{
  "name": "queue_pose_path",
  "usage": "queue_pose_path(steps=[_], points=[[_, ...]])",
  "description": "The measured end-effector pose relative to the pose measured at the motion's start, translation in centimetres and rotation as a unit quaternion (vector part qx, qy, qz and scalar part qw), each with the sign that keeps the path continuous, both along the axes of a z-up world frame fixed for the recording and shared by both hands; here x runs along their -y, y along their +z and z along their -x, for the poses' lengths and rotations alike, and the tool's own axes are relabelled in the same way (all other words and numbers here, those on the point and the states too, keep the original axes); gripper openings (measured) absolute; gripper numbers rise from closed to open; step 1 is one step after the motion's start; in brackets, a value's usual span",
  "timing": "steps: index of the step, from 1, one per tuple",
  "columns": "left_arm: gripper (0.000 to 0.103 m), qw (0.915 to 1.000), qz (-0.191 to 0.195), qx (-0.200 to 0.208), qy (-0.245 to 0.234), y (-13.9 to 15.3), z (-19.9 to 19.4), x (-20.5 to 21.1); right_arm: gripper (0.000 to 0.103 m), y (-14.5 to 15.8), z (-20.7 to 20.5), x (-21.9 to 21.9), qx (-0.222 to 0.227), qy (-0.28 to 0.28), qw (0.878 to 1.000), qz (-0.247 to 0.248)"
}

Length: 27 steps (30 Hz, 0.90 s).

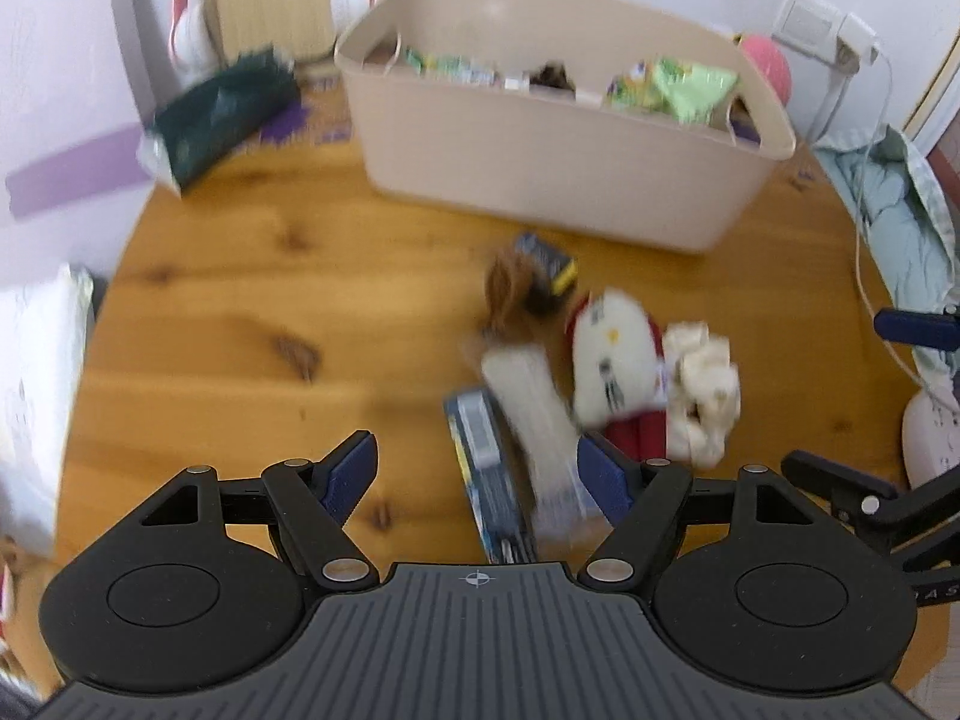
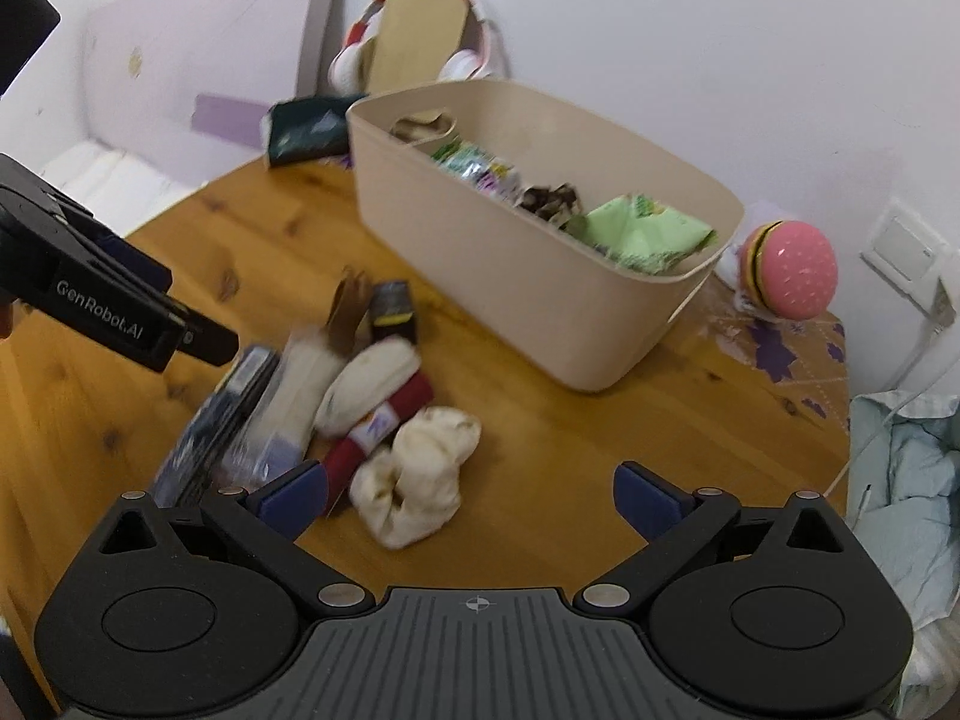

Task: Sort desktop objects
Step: 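Grasp the dark blue Sanrio box with the left tool while the right tool grasps the cream scrunchie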

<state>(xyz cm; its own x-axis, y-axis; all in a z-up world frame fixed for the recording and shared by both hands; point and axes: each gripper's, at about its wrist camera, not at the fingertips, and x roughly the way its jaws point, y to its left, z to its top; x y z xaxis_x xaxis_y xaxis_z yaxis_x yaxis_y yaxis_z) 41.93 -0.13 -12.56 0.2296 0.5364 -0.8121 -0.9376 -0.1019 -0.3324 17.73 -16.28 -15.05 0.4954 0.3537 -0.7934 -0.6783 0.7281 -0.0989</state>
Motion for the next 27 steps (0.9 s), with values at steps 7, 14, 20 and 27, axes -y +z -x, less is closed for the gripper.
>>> queue_pose_path(steps=[7, 14, 20, 27], points=[[0.075, 0.9997, 0.024, -0.004, -0.010, -2.2, -1.3, 1.5, 0.103, -1.6, 0.9, 0.1, -0.016, 0.018, 1.000, 0.019], [0.075, 0.9985, 0.046, 0.028, -0.010, -3.4, -2.2, 1.8, 0.103, -2.9, 1.7, -0.2, -0.002, 0.043, 0.999, 0.033], [0.075, 0.9968, 0.065, 0.047, -0.003, -4.3, -2.7, 1.2, 0.103, -4.0, 1.8, -1.0, 0.009, 0.064, 0.997, 0.052], [0.075, 0.9963, 0.080, 0.030, 0.008, -5.3, -2.3, 0.7, 0.103, -5.1, 1.1, -1.5, 0.010, 0.064, 0.996, 0.067]])
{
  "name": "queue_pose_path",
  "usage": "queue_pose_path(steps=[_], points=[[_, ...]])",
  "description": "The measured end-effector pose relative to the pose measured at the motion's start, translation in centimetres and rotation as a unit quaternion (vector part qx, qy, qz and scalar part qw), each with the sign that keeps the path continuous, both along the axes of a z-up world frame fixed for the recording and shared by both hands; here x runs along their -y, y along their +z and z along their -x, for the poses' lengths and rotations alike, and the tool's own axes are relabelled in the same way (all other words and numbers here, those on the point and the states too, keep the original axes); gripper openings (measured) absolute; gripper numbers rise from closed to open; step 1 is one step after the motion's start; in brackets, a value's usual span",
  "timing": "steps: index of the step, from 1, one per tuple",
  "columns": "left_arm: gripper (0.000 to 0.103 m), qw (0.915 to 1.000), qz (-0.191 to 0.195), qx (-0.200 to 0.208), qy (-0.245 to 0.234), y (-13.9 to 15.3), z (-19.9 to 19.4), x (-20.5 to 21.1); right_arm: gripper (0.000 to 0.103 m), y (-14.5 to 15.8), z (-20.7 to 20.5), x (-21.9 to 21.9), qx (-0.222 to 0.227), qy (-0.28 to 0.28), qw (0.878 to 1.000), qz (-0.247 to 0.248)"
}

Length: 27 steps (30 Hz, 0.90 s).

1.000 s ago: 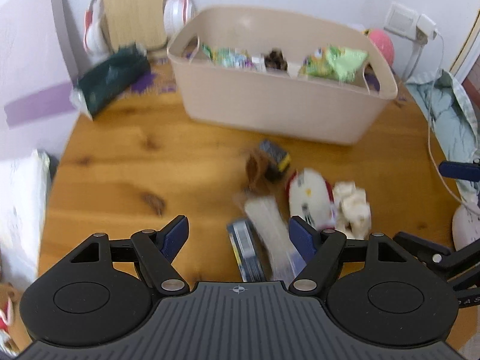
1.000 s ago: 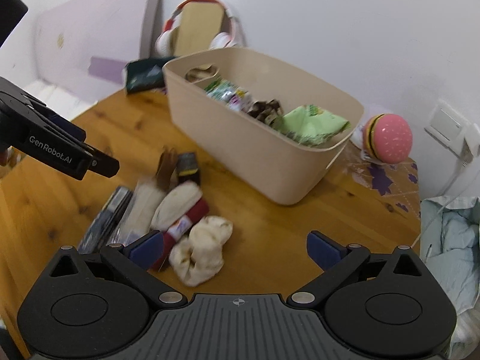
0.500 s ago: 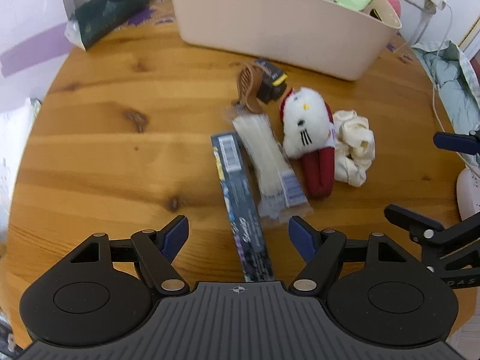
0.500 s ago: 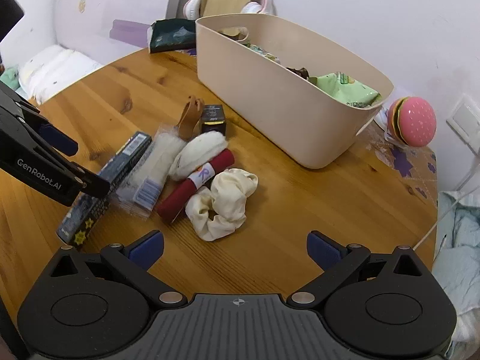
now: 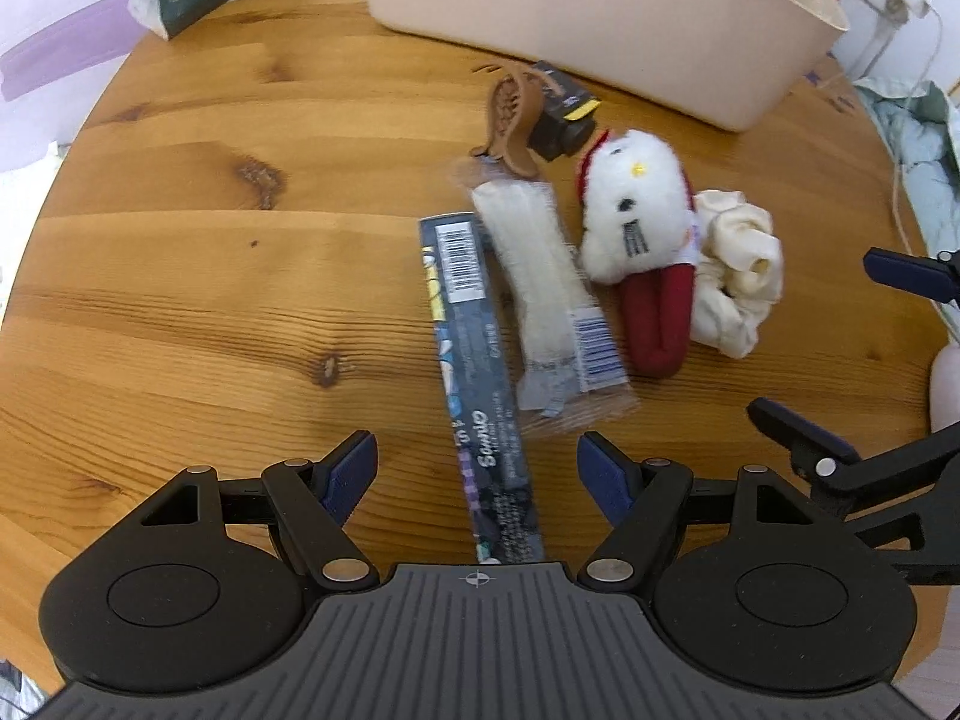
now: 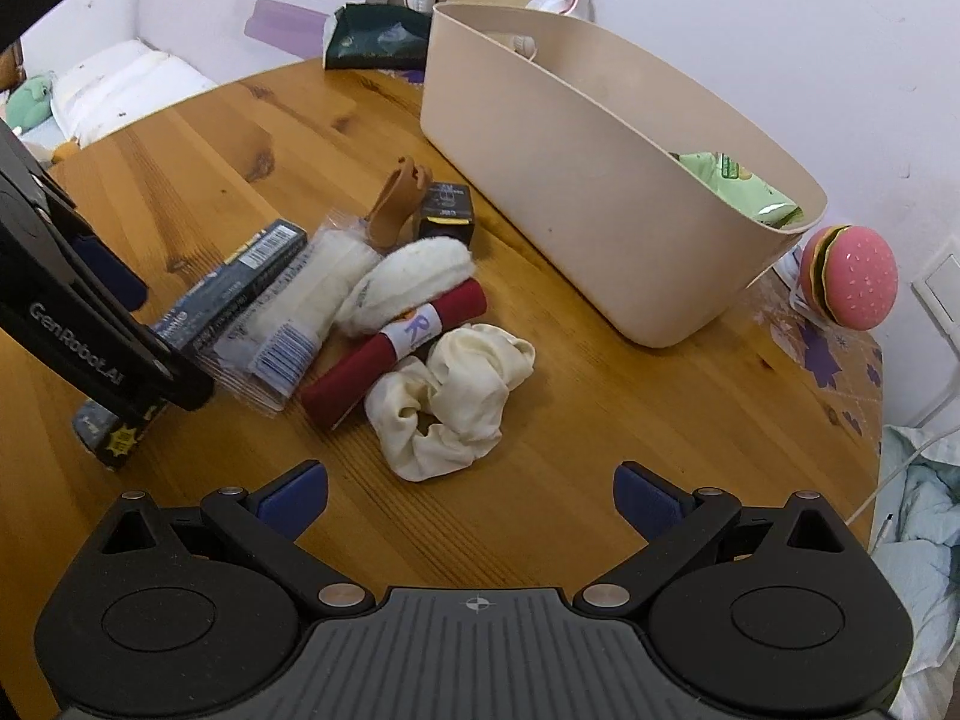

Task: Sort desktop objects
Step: 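Grasp the dark blue Sanrio box with the left tool while the right tool grasps the cream scrunchie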

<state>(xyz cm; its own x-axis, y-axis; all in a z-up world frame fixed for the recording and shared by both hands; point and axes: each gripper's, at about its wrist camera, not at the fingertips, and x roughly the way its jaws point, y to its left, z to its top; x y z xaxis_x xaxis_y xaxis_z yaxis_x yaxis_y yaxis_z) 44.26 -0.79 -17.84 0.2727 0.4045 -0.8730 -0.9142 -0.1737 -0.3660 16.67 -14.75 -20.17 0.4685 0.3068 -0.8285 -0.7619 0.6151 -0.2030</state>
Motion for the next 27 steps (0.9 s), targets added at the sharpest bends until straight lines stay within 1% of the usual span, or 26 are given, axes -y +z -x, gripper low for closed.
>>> queue_pose_path(steps=[7, 14, 17, 19, 21, 23, 24, 25, 26, 27], points=[[0.075, 0.9999, 0.010, -0.006, 0.007, -0.7, 0.9, -0.6, 0.103, -0.8, -1.2, -0.5, -0.010, -0.002, 1.000, -0.002], [0.075, 0.9999, 0.014, 0.008, -0.001, -1.0, 1.3, -0.9, 0.103, -1.6, -2.2, -1.7, -0.014, 0.007, 1.000, 0.000], [0.075, 0.9999, 0.009, 0.004, -0.004, -1.0, 1.4, -1.0, 0.103, -1.9, -2.6, -2.3, -0.017, 0.011, 1.000, 0.003], [0.075, 0.9999, 0.003, -0.004, -0.010, -1.0, 1.3, -1.0, 0.101, -2.0, -2.9, -2.6, -0.024, 0.012, 1.000, -0.001], [0.073, 0.9997, -0.006, -0.016, -0.019, -1.0, 1.2, -1.0, 0.088, -2.2, -3.0, -2.8, -0.028, 0.018, 0.999, -0.005], [0.068, 0.9994, -0.014, -0.022, -0.022, -1.0, 1.3, -1.0, 0.079, -2.5, -3.2, -3.1, -0.032, 0.020, 0.999, -0.001], [0.060, 0.9992, -0.020, -0.024, -0.023, -0.9, 1.4, -1.0, 0.071, -2.5, -3.2, -3.0, -0.036, 0.020, 0.999, -0.009], [0.048, 0.9991, -0.025, -0.026, -0.024, -0.8, 1.5, -1.0, 0.066, -2.4, -3.3, -2.9, -0.039, 0.016, 0.999, -0.015], [0.042, 0.9990, -0.028, -0.026, -0.025, -0.6, 1.6, -1.1, 0.053, -2.3, -3.4, -2.8, -0.049, 0.010, 0.998, -0.026], [0.031, 0.9990, -0.029, -0.023, -0.027, -0.6, 1.8, -1.1, 0.036, -2.2, -3.5, -2.7, -0.056, 0.006, 0.998, -0.034]])
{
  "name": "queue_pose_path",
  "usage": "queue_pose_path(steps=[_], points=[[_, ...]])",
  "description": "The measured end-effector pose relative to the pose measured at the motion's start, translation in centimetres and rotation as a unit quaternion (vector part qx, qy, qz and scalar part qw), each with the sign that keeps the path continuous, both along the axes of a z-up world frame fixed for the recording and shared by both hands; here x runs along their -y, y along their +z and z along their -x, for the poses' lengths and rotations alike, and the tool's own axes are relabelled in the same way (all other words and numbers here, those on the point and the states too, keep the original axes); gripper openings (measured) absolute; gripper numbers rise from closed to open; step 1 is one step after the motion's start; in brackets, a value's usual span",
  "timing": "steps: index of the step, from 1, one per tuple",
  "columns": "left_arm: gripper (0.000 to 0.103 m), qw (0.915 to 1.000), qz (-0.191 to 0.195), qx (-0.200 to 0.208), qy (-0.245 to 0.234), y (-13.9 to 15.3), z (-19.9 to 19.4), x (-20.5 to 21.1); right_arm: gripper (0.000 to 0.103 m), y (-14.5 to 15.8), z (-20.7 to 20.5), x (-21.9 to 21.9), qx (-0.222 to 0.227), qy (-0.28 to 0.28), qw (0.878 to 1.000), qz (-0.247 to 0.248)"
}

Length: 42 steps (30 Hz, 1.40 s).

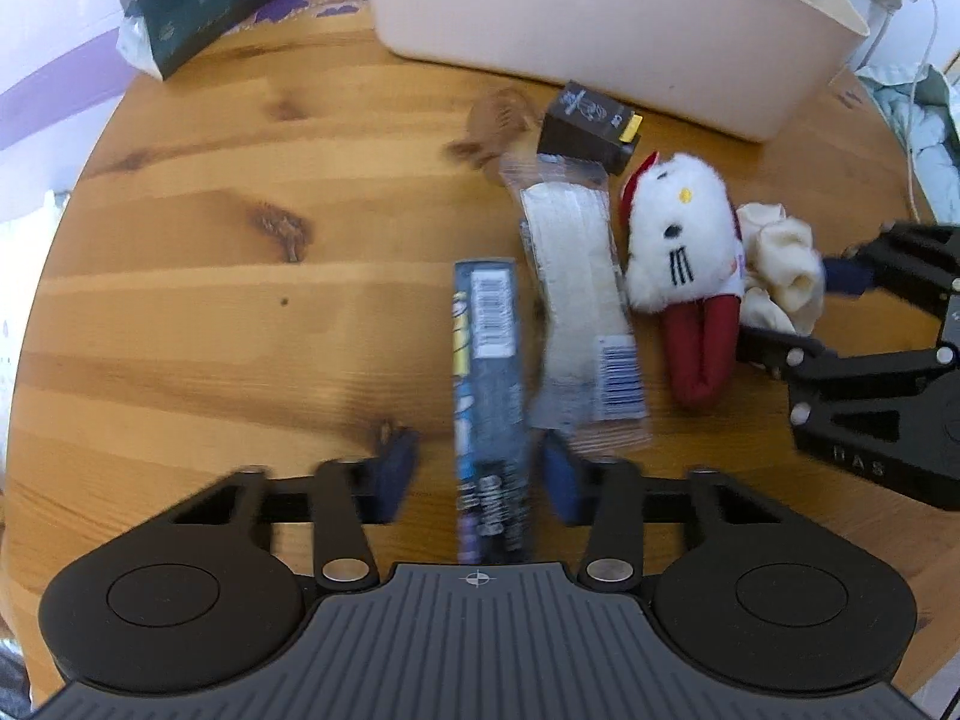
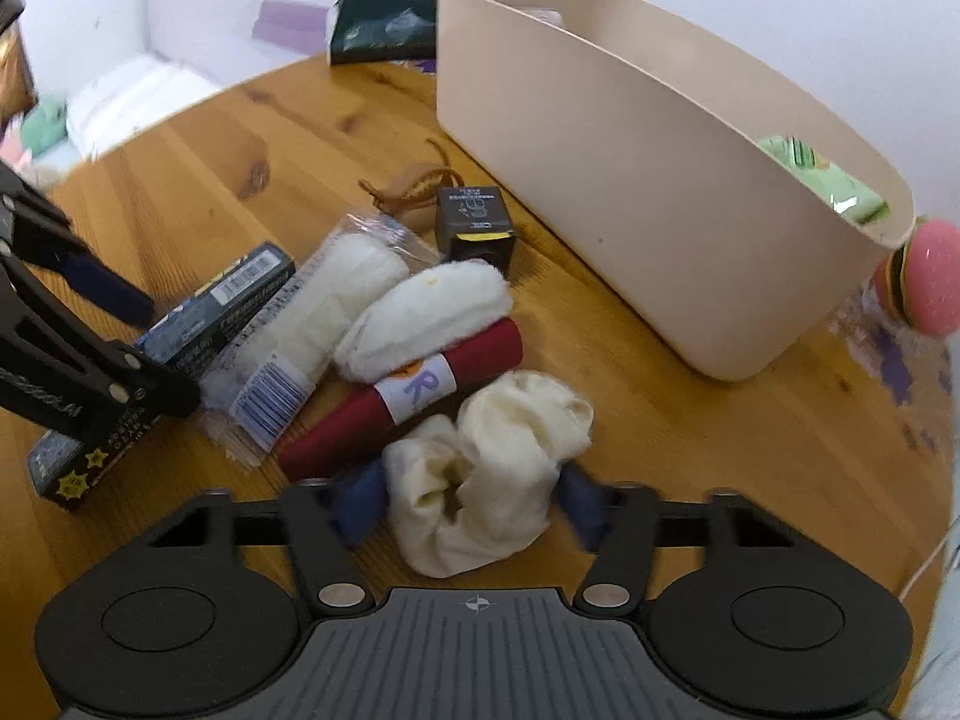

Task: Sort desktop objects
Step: 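Grasp the dark blue Sanrio box with the left tool while the right tool grasps the cream scrunchie, then lift the Sanrio box and cream scrunchie over the basket with both tools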

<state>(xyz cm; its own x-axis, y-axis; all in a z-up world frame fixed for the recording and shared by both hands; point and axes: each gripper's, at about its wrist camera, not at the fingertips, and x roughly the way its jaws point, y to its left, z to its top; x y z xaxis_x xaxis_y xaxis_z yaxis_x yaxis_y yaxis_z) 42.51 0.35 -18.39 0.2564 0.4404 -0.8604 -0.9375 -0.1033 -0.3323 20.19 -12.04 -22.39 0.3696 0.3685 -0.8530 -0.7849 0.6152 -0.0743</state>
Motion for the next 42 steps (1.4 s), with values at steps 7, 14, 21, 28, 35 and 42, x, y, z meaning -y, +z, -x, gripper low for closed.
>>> queue_pose_path(steps=[7, 14, 21, 28, 35, 42], points=[[0.023, 0.9999, 0.009, 0.005, 0.012, -0.4, 1.5, 0.2, 0.014, 0.2, 0.5, 0.0, -0.006, 0.000, 1.000, 0.005], [0.023, 0.9997, 0.008, 0.013, 0.017, -0.4, 2.7, 0.7, 0.014, 1.5, 1.1, 1.8, -0.009, -0.028, 1.000, -0.012], [0.023, 0.9997, -0.012, 0.007, 0.022, 1.2, 3.8, 0.8, 0.014, 4.1, 1.1, 3.3, 0.005, -0.051, 0.998, -0.037], [0.023, 0.9990, -0.042, -0.002, 0.016, 3.6, 4.4, 0.2, 0.014, 6.8, 0.6, 4.3, 0.024, -0.063, 0.996, -0.058], [0.023, 0.9966, -0.081, -0.011, 0.002, 6.4, 5.2, -1.0, 0.014, 9.5, -0.5, 5.1, 0.049, -0.079, 0.992, -0.083], [0.023, 0.9914, -0.127, -0.032, 0.000, 9.5, 6.2, -2.9, 0.014, 12.0, -2.0, 5.7, 0.059, -0.096, 0.986, -0.122]])
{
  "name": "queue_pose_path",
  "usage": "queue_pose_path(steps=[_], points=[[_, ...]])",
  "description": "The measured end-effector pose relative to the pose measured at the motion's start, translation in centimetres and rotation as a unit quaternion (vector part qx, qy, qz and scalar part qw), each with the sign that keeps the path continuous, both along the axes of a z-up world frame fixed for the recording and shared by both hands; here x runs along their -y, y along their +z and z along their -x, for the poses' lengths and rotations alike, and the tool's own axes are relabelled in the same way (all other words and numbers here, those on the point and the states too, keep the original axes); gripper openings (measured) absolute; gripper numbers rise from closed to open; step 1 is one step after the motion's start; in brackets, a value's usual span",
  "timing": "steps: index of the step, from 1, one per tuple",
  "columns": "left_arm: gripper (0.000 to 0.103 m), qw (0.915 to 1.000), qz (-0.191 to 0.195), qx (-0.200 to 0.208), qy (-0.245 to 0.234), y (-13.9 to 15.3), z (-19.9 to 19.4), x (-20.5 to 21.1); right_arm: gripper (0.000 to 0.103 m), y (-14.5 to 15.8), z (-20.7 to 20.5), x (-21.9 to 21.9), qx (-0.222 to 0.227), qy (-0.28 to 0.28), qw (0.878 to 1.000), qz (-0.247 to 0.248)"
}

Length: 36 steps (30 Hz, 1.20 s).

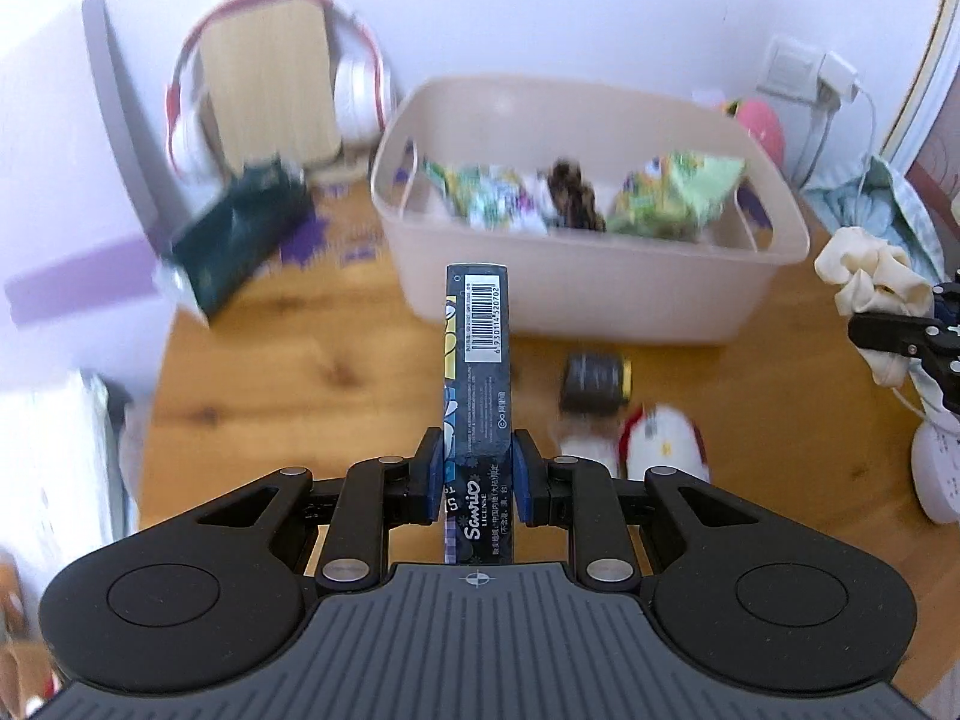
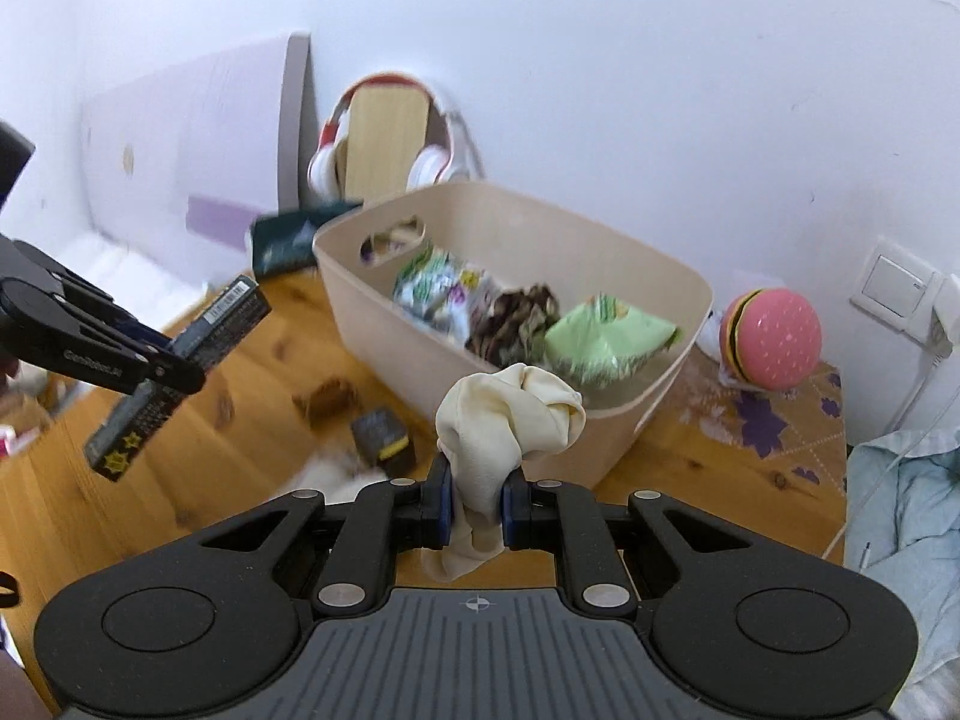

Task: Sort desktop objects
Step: 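Lift the Sanrio box and cream scrunchie over the basket with both tools, then open both tools to drop the box and scrunchie into the basket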

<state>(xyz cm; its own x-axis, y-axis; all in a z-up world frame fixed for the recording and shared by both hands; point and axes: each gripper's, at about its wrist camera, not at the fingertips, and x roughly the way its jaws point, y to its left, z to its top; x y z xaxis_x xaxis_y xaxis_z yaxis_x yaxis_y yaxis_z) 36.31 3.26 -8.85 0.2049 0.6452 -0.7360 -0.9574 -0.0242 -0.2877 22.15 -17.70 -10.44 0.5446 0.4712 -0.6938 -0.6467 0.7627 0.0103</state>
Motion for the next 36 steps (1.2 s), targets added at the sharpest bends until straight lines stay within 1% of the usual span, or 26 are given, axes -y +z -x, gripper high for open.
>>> queue_pose_path(steps=[8, 11, 18, 23, 28, 32, 36], points=[[0.023, 0.9988, -0.046, -0.015, -0.003, 3.4, 1.4, -3.5, 0.014, 2.1, -1.9, -0.5, 0.027, -0.016, 0.999, -0.021], [0.023, 0.9982, -0.057, -0.015, -0.007, 4.5, 1.7, -4.9, 0.014, 2.7, -2.9, -0.8, 0.037, -0.021, 0.999, -0.025], [0.023, 0.9968, -0.078, -0.003, -0.016, 6.0, 1.6, -8.4, 0.014, 3.8, -5.3, -2.3, 0.063, -0.039, 0.997, -0.038], [0.023, 0.9966, -0.082, 0.009, -0.009, 6.0, 1.0, -11.4, 0.015, 4.1, -7.4, -4.1, 0.067, -0.045, 0.996, -0.041], [0.023, 0.9979, -0.063, 0.010, -0.003, 4.6, 0.1, -14.3, 0.015, 3.7, -9.1, -5.6, 0.062, -0.048, 0.996, -0.037], [0.023, 0.9988, -0.047, 0.011, 0.003, 3.4, -0.4, -16.4, 0.015, 2.6, -10.5, -6.8, 0.049, -0.048, 0.997, -0.028], [0.023, 0.9987, -0.045, 0.023, 0.007, 2.6, -0.6, -18.0, 0.015, 1.0, -12.0, -7.7, 0.030, -0.056, 0.998, -0.021]])
